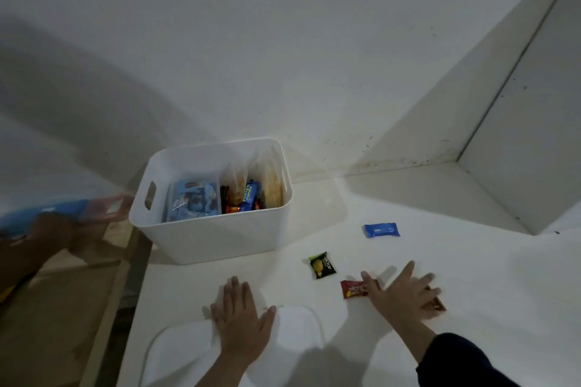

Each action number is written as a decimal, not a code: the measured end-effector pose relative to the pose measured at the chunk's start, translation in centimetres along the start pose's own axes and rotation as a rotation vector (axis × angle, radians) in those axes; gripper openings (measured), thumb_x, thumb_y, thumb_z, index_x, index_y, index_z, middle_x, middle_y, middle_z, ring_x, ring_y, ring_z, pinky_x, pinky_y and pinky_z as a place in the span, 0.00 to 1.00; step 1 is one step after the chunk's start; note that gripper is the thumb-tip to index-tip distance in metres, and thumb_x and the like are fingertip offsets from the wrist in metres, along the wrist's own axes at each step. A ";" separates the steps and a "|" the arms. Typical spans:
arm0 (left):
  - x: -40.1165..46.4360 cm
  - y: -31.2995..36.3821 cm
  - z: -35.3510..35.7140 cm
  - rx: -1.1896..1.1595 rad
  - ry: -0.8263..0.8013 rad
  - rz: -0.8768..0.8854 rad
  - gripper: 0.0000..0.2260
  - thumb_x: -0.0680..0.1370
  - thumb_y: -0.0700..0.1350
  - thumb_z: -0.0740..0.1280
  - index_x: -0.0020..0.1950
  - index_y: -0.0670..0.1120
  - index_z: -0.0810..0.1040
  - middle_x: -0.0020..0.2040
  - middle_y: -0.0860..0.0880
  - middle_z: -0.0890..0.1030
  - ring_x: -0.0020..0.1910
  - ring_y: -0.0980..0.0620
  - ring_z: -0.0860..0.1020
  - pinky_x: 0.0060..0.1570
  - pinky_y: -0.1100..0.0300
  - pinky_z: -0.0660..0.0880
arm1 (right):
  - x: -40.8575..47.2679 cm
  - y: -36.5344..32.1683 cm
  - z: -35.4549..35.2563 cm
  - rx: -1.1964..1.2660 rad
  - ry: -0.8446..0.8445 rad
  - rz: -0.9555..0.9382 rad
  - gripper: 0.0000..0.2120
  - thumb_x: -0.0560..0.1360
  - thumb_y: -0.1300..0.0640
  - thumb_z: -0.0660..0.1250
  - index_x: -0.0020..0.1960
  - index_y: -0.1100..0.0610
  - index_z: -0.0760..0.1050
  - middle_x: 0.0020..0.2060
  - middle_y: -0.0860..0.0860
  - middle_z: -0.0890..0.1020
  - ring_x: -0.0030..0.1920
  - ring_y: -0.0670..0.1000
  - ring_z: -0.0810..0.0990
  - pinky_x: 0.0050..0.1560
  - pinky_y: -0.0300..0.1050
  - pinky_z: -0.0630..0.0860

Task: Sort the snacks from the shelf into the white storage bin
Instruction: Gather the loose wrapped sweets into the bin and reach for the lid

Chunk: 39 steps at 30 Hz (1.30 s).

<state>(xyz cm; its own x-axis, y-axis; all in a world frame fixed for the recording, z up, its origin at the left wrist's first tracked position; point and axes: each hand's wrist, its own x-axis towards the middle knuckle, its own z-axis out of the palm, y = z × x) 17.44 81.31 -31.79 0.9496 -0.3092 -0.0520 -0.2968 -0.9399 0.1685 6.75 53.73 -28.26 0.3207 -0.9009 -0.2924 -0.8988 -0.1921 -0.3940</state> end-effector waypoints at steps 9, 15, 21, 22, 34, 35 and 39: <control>-0.5 0.1 -0.1 -0.002 -0.020 -0.007 0.40 0.75 0.67 0.40 0.64 0.41 0.76 0.68 0.38 0.73 0.67 0.40 0.67 0.58 0.32 0.68 | 0.5 -3.5 3.8 -0.169 -0.126 -0.279 0.68 0.48 0.16 0.56 0.75 0.47 0.31 0.75 0.61 0.36 0.75 0.66 0.38 0.68 0.73 0.45; -0.4 -0.1 0.4 0.010 -0.037 0.004 0.34 0.70 0.64 0.55 0.66 0.42 0.75 0.70 0.40 0.71 0.69 0.43 0.62 0.61 0.35 0.66 | 4.2 -7.8 3.6 -0.172 -0.131 -0.342 0.69 0.44 0.15 0.57 0.73 0.42 0.28 0.74 0.61 0.32 0.74 0.66 0.35 0.67 0.74 0.41; -0.5 -0.5 0.7 0.007 -0.062 -0.002 0.34 0.72 0.65 0.54 0.69 0.44 0.71 0.73 0.41 0.67 0.71 0.44 0.59 0.66 0.44 0.51 | 7.0 -10.5 3.8 -0.217 -0.189 -0.320 0.66 0.43 0.14 0.53 0.71 0.36 0.27 0.73 0.64 0.30 0.73 0.66 0.29 0.67 0.75 0.38; -0.6 -0.4 0.6 0.010 -0.062 -0.005 0.35 0.72 0.66 0.54 0.70 0.44 0.71 0.73 0.42 0.67 0.71 0.44 0.58 0.66 0.44 0.50 | 7.1 -11.0 4.0 -0.219 -0.204 -0.338 0.65 0.43 0.14 0.53 0.72 0.36 0.28 0.73 0.63 0.30 0.73 0.65 0.29 0.67 0.74 0.37; -0.5 -0.2 0.3 0.015 -0.069 -0.024 0.36 0.74 0.68 0.48 0.68 0.45 0.73 0.72 0.42 0.68 0.71 0.44 0.62 0.65 0.42 0.60 | 8.3 -15.8 6.7 -0.240 -0.203 -0.453 0.57 0.54 0.17 0.55 0.74 0.37 0.33 0.75 0.57 0.32 0.73 0.67 0.30 0.66 0.75 0.37; -0.5 -0.2 0.1 0.011 -0.058 -0.016 0.37 0.74 0.69 0.46 0.68 0.44 0.73 0.72 0.42 0.69 0.70 0.44 0.63 0.65 0.43 0.58 | 8.7 -15.9 6.8 -0.238 -0.197 -0.450 0.52 0.58 0.19 0.56 0.74 0.37 0.40 0.76 0.55 0.36 0.73 0.67 0.32 0.66 0.75 0.37; -0.6 -0.3 0.2 0.003 -0.040 -0.003 0.37 0.74 0.68 0.47 0.67 0.44 0.74 0.72 0.42 0.69 0.70 0.44 0.63 0.64 0.44 0.56 | 8.3 -15.3 7.6 -0.130 -0.009 -0.518 0.32 0.68 0.33 0.61 0.68 0.45 0.65 0.72 0.55 0.62 0.72 0.66 0.55 0.64 0.76 0.51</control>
<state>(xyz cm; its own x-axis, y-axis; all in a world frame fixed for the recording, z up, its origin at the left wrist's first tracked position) 16.98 81.73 -32.02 0.9457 -0.3117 -0.0921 -0.2942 -0.9414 0.1651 25.42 52.16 -31.33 0.7346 -0.6716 -0.0962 -0.6512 -0.6581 -0.3779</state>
